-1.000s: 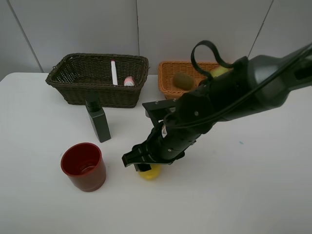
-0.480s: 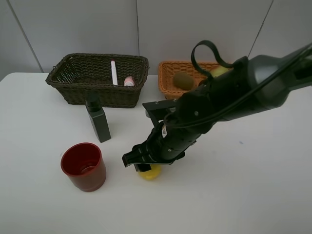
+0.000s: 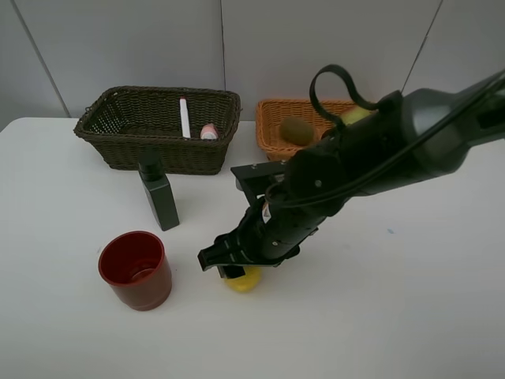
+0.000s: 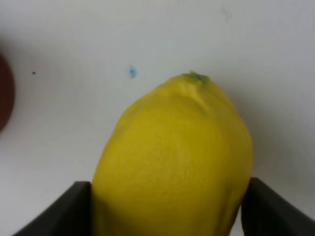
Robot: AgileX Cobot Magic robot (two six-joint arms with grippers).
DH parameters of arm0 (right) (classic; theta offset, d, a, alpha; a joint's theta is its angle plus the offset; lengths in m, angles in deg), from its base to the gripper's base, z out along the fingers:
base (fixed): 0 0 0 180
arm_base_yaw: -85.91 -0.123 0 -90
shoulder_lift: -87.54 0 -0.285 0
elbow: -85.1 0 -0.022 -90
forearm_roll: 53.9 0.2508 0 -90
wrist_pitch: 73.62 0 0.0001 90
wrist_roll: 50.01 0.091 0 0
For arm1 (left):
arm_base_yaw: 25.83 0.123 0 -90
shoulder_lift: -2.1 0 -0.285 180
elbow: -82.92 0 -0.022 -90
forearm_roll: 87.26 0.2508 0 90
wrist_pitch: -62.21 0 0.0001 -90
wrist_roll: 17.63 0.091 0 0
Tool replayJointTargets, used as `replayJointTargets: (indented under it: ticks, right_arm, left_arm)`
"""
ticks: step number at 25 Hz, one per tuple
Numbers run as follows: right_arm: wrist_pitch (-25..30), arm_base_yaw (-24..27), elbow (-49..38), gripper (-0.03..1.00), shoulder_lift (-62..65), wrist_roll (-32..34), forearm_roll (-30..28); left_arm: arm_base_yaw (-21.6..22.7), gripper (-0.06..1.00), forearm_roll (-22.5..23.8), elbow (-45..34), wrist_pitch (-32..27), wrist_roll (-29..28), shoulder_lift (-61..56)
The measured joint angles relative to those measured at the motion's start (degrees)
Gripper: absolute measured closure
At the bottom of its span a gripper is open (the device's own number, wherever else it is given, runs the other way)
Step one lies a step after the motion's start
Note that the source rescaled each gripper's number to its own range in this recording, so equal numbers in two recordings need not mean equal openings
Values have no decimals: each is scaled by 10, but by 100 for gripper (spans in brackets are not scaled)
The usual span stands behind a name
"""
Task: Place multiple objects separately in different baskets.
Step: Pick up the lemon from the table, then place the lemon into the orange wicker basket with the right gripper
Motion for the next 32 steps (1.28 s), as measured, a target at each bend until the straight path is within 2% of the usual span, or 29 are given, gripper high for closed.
replayJointTargets:
  ticks: [12,19,26,32]
  right_arm:
    - [34,0,0,37,92,0,-11]
    - [36,1,0,37,144,24,-56]
    - [40,47,0,37,174,29,-81]
    - [42,117,10,37,196,30,-117]
  left_arm:
    - [0,1,0,0,0,0,0]
    - [0,1,0,0,0,0,0]
    - [0,1,0,0,0,0,0]
    - [0,1,0,0,0,0,0]
